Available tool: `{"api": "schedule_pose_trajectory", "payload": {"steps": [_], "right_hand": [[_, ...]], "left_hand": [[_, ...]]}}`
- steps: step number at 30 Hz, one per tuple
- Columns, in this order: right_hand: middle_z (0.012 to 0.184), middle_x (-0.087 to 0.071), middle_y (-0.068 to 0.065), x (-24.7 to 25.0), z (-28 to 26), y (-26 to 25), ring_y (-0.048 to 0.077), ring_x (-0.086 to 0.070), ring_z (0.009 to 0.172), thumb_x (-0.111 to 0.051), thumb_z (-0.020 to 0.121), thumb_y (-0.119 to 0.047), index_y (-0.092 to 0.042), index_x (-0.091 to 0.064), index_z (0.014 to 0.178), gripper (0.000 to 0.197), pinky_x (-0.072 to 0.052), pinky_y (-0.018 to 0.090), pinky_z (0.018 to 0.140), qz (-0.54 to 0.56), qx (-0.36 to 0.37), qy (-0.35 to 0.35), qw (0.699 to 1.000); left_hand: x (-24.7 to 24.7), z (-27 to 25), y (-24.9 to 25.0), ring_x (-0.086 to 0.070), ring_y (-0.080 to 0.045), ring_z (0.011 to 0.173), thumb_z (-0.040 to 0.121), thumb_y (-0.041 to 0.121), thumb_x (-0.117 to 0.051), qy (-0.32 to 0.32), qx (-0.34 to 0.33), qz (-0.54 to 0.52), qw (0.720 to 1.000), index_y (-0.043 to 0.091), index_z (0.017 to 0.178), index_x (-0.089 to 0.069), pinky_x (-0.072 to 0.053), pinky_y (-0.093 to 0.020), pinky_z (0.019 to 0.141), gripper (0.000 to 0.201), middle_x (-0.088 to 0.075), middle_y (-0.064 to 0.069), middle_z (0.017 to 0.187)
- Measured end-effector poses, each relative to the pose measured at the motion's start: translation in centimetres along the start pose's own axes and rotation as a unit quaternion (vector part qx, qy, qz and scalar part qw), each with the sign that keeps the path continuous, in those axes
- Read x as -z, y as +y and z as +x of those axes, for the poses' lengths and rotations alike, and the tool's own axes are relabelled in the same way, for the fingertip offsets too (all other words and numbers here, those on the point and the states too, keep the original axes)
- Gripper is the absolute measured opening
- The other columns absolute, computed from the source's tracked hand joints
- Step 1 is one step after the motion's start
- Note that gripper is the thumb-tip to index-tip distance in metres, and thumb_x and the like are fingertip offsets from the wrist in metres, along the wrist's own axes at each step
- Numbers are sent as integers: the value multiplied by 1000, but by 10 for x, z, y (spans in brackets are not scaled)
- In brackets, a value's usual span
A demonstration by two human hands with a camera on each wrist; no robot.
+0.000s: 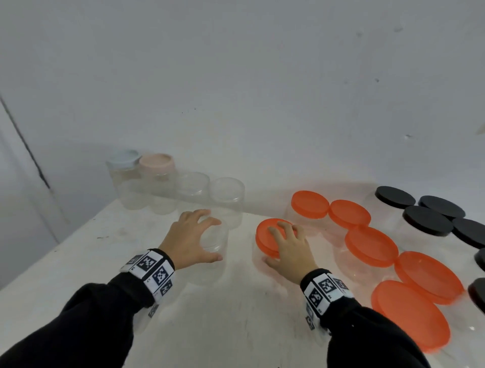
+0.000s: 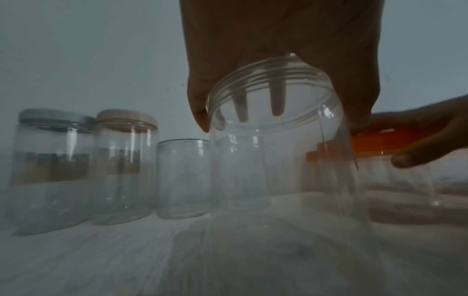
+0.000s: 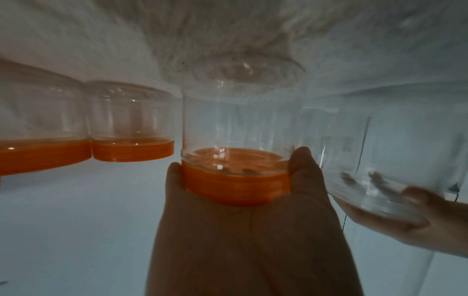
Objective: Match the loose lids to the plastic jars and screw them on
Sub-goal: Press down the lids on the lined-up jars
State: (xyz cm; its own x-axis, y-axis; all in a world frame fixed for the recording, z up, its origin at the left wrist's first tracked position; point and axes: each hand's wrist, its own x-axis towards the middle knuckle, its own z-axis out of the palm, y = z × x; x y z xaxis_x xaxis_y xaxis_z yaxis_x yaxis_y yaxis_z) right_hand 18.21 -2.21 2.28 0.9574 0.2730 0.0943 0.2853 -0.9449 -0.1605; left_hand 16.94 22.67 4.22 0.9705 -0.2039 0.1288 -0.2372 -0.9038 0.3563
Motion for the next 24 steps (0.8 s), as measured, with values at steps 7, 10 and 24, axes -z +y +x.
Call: {"api": "schedule_pose_trajectory", "payload": {"steps": [7,10,24], "right_hand": [[144,-34,12,-6,29,-11,41,-30,129,-67,77,-44,-17,-43,135,69,-38,49,98,-7,2,9,1000],[129,-50,16,-11,38,-14,46,-48,114,-78,64,-44,-15,-55,122,69,-47,54,82,-11,-11,-5,1000],[149,-20,4,-13,70,-6,32,-18,134,-55,84,-50,-24,-27,142,69,-28,42,107,-10,-3,7,1000]], "left_hand": [[59,21,0,-44,-29,117,54,70,-58,204,-94,-43,974,23,118,-63,-34,-41,99,79,-51,-3,131],[89,48,1,-41,-29,118,55,68,-63,238,-96,-33,966,21,120,-61,-29,-36,100,80,-50,-4,132],[90,145,-28,-36,-23,124,63,49,-79,179,2,-14,984,26,125,-51,-35,-40,101,72,-43,4,133]]}}
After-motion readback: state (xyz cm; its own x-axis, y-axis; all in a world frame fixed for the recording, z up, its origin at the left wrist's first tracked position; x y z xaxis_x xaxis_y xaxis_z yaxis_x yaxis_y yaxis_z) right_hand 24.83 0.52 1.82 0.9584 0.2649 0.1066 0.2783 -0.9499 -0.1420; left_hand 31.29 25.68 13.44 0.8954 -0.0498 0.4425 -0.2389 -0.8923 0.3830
